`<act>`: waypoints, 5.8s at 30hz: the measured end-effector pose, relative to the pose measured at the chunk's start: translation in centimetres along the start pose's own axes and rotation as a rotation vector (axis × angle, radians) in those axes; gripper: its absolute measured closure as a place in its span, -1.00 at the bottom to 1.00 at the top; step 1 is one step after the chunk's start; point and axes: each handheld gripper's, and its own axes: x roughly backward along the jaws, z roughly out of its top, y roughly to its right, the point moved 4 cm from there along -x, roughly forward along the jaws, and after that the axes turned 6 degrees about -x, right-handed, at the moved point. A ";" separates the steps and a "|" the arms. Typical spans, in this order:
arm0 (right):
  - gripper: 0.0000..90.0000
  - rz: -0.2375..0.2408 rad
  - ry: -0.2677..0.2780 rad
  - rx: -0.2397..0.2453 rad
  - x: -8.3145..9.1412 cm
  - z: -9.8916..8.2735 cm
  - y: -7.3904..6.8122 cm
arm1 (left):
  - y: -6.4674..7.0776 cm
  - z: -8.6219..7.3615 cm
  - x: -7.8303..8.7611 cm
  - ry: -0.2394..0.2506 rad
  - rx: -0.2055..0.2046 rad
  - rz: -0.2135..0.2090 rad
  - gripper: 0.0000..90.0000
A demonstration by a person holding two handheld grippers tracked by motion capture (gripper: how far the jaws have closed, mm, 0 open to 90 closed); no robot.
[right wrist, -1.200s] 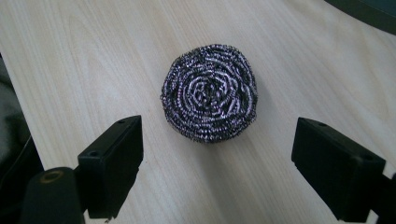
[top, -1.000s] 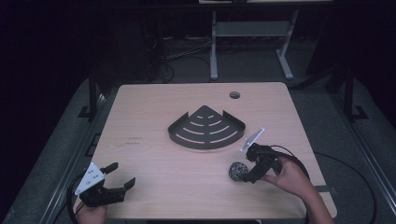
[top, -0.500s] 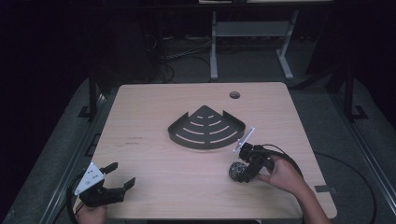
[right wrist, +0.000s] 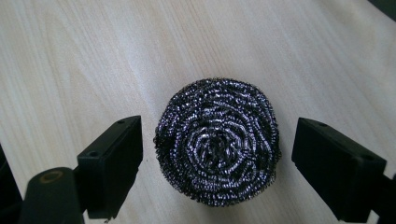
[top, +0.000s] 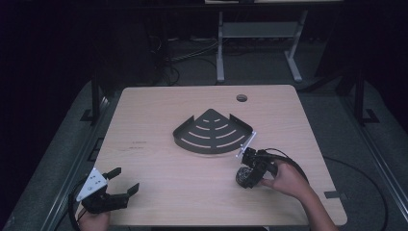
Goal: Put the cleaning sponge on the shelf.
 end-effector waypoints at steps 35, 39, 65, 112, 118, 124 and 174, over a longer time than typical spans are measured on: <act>-0.25 0.000 -0.013 0.057 -0.1 0.9 -0.5 | -0.1 0.0 0.2 0.008 0.003 0.001 -0.70; -0.25 0.003 -0.011 0.059 0.0 1.0 -0.5 | -0.1 0.0 0.1 0.007 0.003 0.001 -0.70; -0.25 0.028 0.018 0.089 2.7 4.7 -0.3 | -0.1 0.0 0.2 0.010 0.003 0.002 -0.70; -0.25 0.019 0.023 0.107 5.1 9.9 1.3 | -0.2 0.1 0.4 0.019 0.008 0.001 -0.70; -0.25 0.029 0.027 0.108 5.0 10.8 1.6 | -0.2 0.1 0.4 0.019 0.009 0.000 -0.70; -0.25 0.030 0.031 0.109 5.0 11.7 1.9 | -0.3 0.0 0.4 0.022 0.012 0.002 -0.70; -0.25 0.036 -0.005 0.023 2.0 15.9 6.6 | -0.4 0.0 0.4 0.021 0.015 0.000 -0.70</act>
